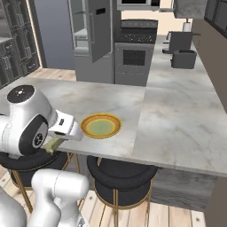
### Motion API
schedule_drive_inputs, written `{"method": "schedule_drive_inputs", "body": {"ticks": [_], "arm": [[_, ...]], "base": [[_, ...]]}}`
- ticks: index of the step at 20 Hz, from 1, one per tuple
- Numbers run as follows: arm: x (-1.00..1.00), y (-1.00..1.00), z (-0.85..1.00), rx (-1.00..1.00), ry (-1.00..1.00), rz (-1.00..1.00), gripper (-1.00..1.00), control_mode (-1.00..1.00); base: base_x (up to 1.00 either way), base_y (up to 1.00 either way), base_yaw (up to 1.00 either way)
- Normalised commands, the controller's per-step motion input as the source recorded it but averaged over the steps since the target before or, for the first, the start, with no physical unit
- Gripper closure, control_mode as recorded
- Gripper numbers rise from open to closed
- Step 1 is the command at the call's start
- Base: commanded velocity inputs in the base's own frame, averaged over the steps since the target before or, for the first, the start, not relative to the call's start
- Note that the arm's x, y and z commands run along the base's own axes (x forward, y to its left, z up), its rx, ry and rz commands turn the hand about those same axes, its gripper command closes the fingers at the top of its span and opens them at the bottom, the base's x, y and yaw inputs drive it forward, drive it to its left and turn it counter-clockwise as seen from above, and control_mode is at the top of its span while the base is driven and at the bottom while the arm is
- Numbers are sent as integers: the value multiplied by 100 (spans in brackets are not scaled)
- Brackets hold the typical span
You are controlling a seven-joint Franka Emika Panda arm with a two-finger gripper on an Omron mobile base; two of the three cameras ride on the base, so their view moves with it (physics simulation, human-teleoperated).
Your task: Retrieve the butter from the fridge and place it on a plate on the dining table. Then retrieve the butter knife by the fridge and place it near the plate.
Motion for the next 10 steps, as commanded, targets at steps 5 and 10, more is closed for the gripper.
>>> {"method": "schedule_drive_inputs", "body": {"ticks": [5,10], "arm": [[99,-22,-1,13,0,18,100,-100],[100,0,-7,2,6,8,100,-100]], "base": [[0,0,0],[0,0,0]]}}
